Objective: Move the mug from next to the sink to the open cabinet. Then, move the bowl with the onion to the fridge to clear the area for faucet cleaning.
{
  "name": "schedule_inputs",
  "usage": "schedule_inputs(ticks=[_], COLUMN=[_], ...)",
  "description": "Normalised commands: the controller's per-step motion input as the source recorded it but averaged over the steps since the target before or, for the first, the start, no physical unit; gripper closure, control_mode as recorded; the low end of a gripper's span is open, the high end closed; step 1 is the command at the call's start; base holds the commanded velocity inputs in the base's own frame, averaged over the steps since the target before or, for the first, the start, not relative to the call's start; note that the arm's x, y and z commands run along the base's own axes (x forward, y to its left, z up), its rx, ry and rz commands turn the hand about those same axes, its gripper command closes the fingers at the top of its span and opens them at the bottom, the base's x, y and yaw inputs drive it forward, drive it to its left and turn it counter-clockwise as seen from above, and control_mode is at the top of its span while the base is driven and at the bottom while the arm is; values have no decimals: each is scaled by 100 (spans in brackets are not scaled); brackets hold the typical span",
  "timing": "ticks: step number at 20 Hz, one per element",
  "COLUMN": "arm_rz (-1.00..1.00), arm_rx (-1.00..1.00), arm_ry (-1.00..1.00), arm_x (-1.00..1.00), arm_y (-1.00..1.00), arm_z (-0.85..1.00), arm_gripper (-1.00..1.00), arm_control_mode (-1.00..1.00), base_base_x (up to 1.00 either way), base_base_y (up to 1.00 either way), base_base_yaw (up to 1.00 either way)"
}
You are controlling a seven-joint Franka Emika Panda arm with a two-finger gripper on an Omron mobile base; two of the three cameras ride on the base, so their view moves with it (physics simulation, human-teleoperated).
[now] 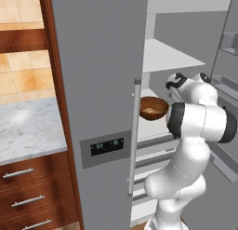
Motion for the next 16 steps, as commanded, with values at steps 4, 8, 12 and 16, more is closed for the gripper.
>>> schedule_inputs(ticks=[4,8,12,16], arm_rz=[0,-1,-3,2], arm_rx=[-1,-1,-2,-7], arm_ry=[-27,-8,-6,-8], arm_x=[-100,-100,-100,-50], arm_y=[24,46,24,22], arm_z=[0,75,100,27], arm_gripper=[-100,-100,-100,-100], arm_control_mode=[-100,-100,-100,100], base_base_x=[0,0,0,-50], base_base_y=[0,0,0,33], base_base_yaw=[0,0,0,8])
